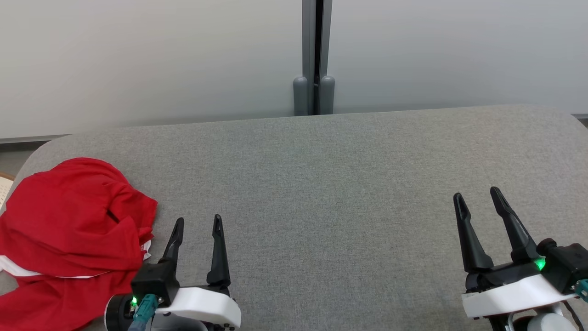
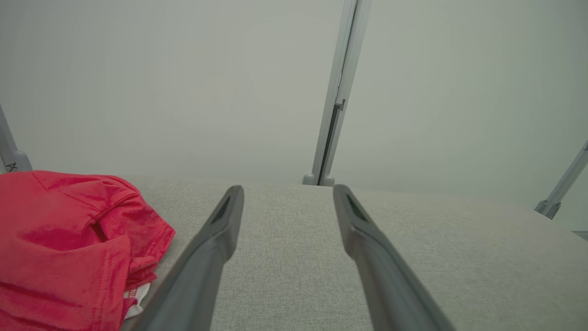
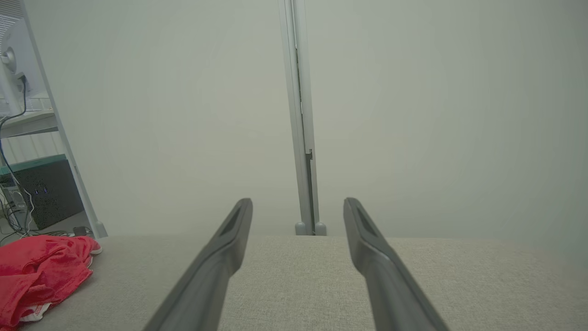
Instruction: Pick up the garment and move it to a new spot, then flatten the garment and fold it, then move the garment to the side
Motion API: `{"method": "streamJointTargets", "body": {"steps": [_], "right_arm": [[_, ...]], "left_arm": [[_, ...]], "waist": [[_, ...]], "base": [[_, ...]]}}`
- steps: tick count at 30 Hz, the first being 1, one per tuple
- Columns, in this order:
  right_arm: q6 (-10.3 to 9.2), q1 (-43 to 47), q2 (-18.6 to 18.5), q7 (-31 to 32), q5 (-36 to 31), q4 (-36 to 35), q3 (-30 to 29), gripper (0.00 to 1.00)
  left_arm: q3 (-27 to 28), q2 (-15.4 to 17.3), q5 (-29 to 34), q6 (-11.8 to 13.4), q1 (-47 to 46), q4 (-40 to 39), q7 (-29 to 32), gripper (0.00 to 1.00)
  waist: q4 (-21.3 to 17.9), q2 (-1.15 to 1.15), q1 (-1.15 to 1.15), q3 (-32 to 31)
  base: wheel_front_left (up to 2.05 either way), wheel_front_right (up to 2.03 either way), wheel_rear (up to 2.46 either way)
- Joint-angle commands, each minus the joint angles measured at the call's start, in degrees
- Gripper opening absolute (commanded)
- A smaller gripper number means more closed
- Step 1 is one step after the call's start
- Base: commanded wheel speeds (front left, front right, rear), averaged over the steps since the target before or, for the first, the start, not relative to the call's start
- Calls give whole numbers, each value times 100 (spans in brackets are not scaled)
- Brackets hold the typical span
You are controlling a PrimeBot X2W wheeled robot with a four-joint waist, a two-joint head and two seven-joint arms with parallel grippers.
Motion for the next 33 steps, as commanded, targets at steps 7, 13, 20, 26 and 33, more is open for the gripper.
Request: {"method": "streamJointTargets", "body": {"steps": [7,13,20,26,33], "right_arm": [[0,82,152,-136,267,94,-106,100],[0,88,229,-204,501,333,-174,100],[0,17,176,-284,279,579,-70,100],[0,5,187,-334,113,635,-55,100],[0,-3,170,-387,-35,659,-16,100]], "left_arm": [[301,-44,15,-99,160,-200,-112,100],[238,-44,48,-54,229,-113,-176,100],[156,-42,66,13,248,32,-257,100],[123,-40,262,37,251,76,-314,100],[23,-37,416,66,260,104,-362,100]], "waist": [[-10,0,0,-7],[-13,0,0,-11],[-9,0,0,-27],[1,0,0,-34],[12,0,0,-38]], "base": [[0,0,0],[0,0,0],[0,0,0],[0,0,0],[0,0,0]]}}
